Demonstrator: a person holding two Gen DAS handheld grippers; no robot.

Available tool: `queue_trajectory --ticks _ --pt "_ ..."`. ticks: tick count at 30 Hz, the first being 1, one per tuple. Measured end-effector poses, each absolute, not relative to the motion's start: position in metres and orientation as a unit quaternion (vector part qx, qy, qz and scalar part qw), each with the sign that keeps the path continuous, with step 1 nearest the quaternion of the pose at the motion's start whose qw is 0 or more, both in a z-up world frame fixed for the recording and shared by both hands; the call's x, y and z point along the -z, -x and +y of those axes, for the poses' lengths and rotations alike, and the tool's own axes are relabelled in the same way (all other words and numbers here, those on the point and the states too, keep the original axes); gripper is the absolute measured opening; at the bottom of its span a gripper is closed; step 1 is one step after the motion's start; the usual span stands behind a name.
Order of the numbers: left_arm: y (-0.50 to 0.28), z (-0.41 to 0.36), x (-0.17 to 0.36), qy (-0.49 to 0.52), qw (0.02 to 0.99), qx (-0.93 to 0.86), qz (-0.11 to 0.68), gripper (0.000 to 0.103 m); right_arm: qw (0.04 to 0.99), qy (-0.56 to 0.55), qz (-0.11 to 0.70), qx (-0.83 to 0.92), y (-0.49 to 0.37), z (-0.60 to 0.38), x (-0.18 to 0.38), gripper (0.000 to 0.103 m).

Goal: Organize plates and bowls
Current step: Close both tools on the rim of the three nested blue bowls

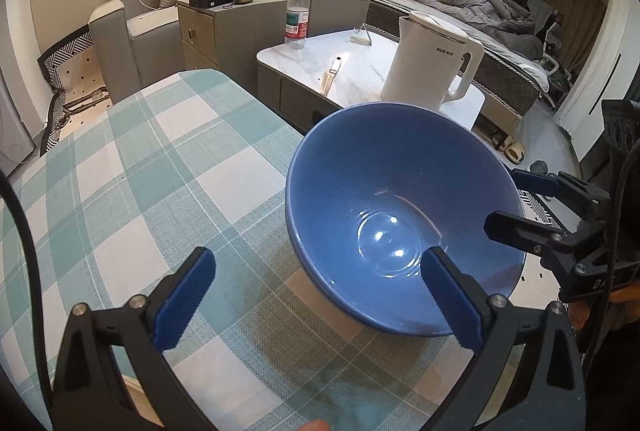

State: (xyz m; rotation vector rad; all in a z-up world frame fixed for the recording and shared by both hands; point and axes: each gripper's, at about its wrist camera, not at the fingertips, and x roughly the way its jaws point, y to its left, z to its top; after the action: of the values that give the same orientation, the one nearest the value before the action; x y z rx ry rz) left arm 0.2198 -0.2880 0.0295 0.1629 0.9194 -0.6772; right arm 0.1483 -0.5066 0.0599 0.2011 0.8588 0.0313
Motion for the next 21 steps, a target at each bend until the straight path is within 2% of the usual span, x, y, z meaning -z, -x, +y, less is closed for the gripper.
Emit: queue_trajectory --ticks 14,17,18,21 --pt "-0.233 -0.286 -0.019 -0.043 0.833 0.314 0.452 0.101 0.896 -0.142 0.417 -0.043 -0.159 -0.511 -0.048 0.101" --pt "-0.234 -0.285 -0.017 -0.036 0.829 0.324 0.455 0.097 0.895 -0.145 0.417 -0.054 -0.161 -0.508 -0.048 0.091" --pt "-0.234 -0.286 -0.017 -0.034 0.827 0.328 0.457 0.094 0.894 -0.146 0.419 -0.056 -0.162 -0.508 -0.047 0.087" --pt "-0.234 -0.287 -0.016 -0.033 0.821 0.335 0.460 0.084 0.892 -0.150 0.422 -0.060 -0.164 -0.507 -0.046 0.081"
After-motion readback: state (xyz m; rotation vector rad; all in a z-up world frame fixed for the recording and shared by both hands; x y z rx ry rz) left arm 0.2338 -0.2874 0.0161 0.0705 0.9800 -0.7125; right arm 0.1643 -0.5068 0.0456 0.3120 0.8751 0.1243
